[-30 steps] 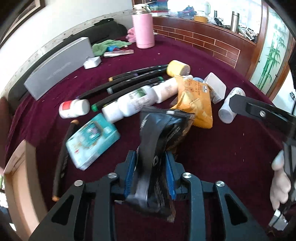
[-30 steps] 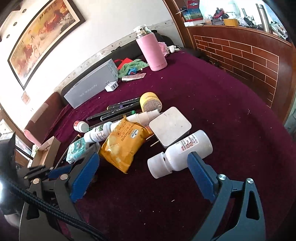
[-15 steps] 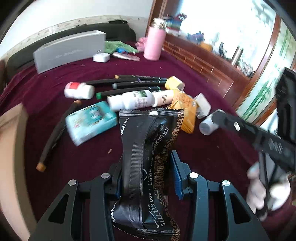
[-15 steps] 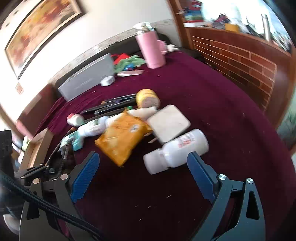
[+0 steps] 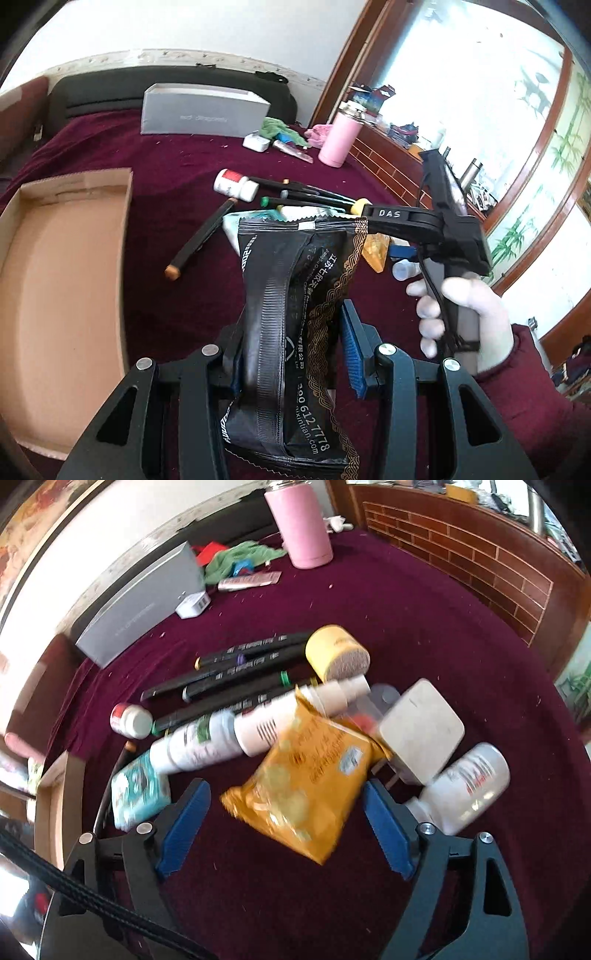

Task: Organize objects
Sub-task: 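Grasp the black snack packet with the left tool while the right tool grasps the yellow cracker packet, then carry both packets to the cardboard tray and open both tools to drop them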

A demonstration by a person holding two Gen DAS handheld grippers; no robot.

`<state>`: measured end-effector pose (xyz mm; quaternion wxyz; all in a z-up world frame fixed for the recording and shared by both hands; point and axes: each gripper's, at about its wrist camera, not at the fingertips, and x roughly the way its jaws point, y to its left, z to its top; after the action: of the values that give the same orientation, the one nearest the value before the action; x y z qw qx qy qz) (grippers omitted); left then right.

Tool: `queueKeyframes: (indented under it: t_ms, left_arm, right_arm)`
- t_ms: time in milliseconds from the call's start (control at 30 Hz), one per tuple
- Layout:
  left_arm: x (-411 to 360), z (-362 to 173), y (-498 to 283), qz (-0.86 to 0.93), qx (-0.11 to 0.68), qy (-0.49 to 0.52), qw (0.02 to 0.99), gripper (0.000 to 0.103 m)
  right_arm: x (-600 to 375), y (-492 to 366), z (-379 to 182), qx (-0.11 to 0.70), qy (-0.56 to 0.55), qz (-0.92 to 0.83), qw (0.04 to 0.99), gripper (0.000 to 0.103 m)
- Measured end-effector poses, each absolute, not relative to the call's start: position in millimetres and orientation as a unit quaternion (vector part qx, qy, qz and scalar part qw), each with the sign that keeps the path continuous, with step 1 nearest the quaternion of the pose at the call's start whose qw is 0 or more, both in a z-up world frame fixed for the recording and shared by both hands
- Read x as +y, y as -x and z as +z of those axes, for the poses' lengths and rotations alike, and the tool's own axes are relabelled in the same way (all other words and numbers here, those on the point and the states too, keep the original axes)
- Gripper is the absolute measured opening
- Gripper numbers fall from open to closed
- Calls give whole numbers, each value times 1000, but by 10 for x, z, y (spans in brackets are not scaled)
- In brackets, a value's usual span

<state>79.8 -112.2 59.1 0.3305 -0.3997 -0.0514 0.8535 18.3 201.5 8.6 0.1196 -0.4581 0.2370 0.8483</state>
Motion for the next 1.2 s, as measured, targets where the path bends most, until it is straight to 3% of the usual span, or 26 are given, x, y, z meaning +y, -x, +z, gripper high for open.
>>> queueKeyframes:
  t_ms: [33,67,167,333,567,767,900,1200]
  left_arm:
    - [-1175,587,-789,855,-55,399,328,37]
    - [-1227,586,-803,856,-58,397,325,37]
    - [-1372,611,-855,861,-68,391,319,37]
    - [-1594,804,-873,868,-83,377,310,37]
    - [-1912,1439,-644,879,-91,361,298,37]
    - [-2124,1720,-70,893,-65,376,241,38]
    - [-2309,1384,339,883,-87,414,204,38]
    - [-2719,364,1053,848,-174,475,160,37]
  right_arm:
    - [2013,-149,70,236,463,845,123,72]
    - [2005,-109,23,239,472,839,125,50]
    - [2002,-113,-23,246,473,838,119,44]
    - [1915,-277,182,242,467,847,77,43]
    - [1306,-478,1148,208,405,887,-75,44]
    - [676,-42,1742,213,400,870,-193,44]
    - [202,360,1630,213,433,848,-218,44]
    - [-531,1126,578,227,525,793,-211,44]
